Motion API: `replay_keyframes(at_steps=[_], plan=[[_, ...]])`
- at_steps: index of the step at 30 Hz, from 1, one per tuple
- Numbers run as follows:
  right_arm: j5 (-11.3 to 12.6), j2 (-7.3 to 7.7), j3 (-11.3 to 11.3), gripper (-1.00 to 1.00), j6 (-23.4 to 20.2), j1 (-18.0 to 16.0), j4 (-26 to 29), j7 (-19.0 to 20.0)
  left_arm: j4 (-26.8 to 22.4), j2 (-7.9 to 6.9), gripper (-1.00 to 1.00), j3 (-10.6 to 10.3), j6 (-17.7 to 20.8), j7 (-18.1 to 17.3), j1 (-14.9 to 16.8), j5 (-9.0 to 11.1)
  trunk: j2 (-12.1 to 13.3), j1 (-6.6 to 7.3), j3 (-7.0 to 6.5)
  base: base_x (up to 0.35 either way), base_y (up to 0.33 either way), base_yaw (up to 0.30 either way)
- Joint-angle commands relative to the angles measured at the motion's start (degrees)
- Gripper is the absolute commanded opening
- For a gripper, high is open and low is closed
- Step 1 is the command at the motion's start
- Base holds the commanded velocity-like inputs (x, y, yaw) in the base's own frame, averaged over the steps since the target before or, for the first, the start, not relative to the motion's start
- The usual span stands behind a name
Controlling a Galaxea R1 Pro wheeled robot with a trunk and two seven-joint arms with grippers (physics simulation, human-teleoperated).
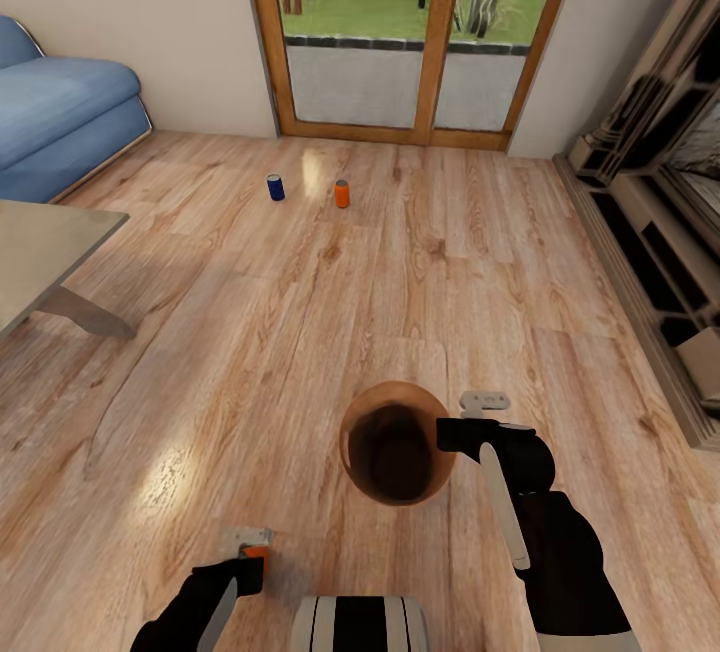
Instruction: Put the three can of soda from the living room inside the tash can in the kitchen.
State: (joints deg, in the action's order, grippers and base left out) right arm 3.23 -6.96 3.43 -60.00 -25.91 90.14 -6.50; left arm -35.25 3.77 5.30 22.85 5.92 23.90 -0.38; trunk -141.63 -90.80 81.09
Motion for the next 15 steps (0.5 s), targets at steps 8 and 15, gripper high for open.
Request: replay_keyframes(at_steps=[8,15], plan=[[1.00,0.01,0.00,-1.00,0.00,-0.01,0.02,0.26,-1.59,0.00,-1.00,0.08,-0.02,-0.06,0.01,-0.13,0.00,0.01,0.00,0.000,0.000,0.000],[0.99,0.01,0.00,-1.00,0.00,-0.01,0.00,0.26,-13.97,0.34,-1.00,-0.03,4.35,-0.73,-0.17,-0.11,0.00,0.01,0.00,0.000,0.000,0.000]])
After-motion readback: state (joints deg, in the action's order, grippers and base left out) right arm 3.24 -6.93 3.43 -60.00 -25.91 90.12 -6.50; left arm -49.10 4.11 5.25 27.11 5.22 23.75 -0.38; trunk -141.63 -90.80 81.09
